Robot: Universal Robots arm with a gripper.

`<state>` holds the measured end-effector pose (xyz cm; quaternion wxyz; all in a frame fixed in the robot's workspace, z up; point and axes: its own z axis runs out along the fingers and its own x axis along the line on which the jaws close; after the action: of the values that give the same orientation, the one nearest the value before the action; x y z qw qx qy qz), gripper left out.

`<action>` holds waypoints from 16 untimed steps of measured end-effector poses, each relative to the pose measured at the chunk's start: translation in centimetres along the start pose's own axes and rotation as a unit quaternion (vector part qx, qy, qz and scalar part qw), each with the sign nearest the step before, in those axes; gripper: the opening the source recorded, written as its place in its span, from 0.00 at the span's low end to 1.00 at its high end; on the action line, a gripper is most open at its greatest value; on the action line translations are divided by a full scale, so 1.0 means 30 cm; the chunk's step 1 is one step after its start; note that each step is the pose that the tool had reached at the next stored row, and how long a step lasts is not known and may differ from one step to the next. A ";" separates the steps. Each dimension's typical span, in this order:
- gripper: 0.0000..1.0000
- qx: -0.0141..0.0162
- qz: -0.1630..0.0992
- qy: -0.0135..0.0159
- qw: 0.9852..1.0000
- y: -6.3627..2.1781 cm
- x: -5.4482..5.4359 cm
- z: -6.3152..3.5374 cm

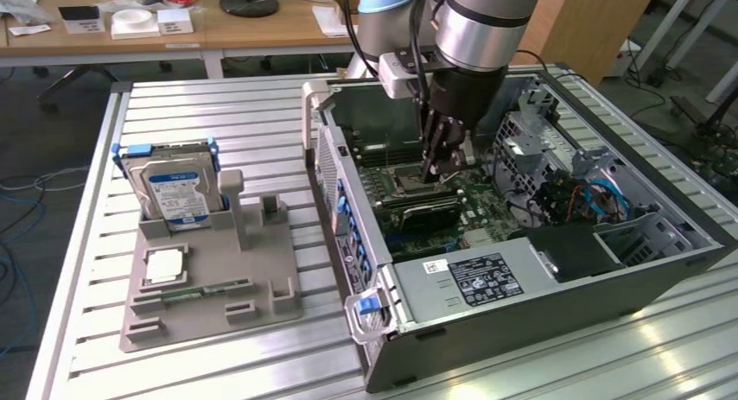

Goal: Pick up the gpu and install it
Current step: 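Press down on the gpu until it lock into place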

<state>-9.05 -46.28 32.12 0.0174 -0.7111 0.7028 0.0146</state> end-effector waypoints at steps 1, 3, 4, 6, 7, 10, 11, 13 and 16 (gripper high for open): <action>0.11 0.000 0.000 0.000 1.000 0.000 0.000 0.000; 0.11 0.000 0.000 0.000 1.000 0.000 0.000 0.000; 0.11 0.000 0.000 0.000 1.000 0.000 0.000 0.000; 0.11 0.000 0.000 0.000 1.000 0.000 0.000 0.000; 0.11 0.000 0.000 0.000 1.000 0.000 0.000 0.002; 0.11 0.000 0.000 0.000 1.000 0.000 0.001 0.018; 0.11 0.000 0.000 0.000 1.000 0.000 0.001 0.025; 0.11 0.000 0.000 0.000 1.000 0.000 0.002 0.037; 0.11 0.000 0.000 0.000 1.000 0.000 0.002 0.046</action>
<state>-9.05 -46.28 30.74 0.0175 -0.7111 0.7028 0.0147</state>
